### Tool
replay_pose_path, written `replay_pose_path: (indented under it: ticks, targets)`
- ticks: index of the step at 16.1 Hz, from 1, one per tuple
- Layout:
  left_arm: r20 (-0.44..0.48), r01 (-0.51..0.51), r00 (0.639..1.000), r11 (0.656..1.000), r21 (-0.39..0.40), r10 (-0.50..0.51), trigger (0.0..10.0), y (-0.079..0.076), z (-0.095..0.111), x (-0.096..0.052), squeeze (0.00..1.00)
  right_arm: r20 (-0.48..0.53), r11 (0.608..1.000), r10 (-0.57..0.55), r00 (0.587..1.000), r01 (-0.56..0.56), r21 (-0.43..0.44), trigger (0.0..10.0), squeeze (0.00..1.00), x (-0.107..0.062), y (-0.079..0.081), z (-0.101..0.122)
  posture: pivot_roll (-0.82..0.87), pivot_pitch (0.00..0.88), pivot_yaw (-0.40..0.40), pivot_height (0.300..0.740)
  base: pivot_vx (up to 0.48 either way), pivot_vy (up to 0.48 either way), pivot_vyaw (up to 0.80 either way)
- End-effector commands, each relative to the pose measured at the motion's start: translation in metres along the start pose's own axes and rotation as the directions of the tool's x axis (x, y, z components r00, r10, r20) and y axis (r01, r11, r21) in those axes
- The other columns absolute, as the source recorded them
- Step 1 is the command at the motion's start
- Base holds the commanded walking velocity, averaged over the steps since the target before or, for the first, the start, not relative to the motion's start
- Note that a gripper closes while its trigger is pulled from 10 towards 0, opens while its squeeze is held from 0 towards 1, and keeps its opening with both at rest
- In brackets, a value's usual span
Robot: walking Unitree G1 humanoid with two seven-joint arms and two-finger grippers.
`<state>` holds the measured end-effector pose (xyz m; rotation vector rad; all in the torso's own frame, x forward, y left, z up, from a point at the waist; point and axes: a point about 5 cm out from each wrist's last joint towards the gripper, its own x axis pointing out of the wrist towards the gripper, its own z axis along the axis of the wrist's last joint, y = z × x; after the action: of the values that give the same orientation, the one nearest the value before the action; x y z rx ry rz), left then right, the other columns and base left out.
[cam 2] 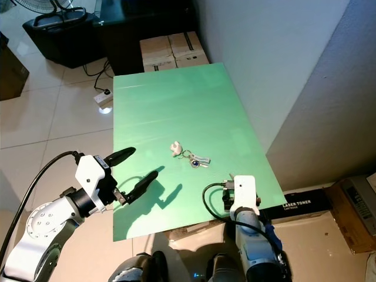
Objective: Hang keys on a hook
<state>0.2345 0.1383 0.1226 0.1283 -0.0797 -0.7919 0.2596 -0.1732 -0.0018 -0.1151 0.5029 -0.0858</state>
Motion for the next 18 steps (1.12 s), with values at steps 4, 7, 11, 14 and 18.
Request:
replay_pose_path:
  ticks: [4,7,11,14,18]
  targets:
    - [-0.004,0.015,1.000,1.000,0.011,-0.015,10.0,-0.0017,0.0005,-0.0019,0.00,-0.016,1.000,0.001,1.000,-0.001,0.003,10.0,0.00,0.0020,-0.0003,-0.0039,-0.04,0.150,0.110,0.740,0.000,0.000,0.00]
    - [-0.005,0.016,1.000,1.000,0.014,-0.016,10.0,-0.0009,0.0008,-0.0015,0.00,-0.015,1.000,0.010,1.000,-0.010,0.008,4.8,0.00,0.0025,0.0021,-0.0037,-0.05,0.152,0.112,0.740,0.000,0.000,0.00]
    - [-0.006,0.018,1.000,1.000,0.014,-0.018,10.0,-0.0004,0.0010,-0.0014,0.00,-0.017,1.000,0.013,1.000,-0.012,0.017,1.8,0.00,0.0030,0.0028,-0.0040,-0.04,0.153,0.111,0.740,0.000,0.000,0.00]
    - [-0.006,0.018,1.000,1.000,0.013,-0.017,10.0,-0.0003,0.0014,-0.0016,0.00,-0.014,1.000,0.016,1.000,-0.015,0.020,0.0,0.00,0.0036,0.0038,-0.0034,-0.04,0.153,0.112,0.740,0.000,0.000,0.00]
    - [-0.006,0.018,1.000,1.000,0.013,-0.018,10.0,-0.0005,0.0017,-0.0020,0.00,-0.014,1.000,0.016,1.000,-0.015,0.021,0.0,0.00,0.0034,0.0039,-0.0040,-0.04,0.156,0.112,0.740,0.000,0.000,0.00]
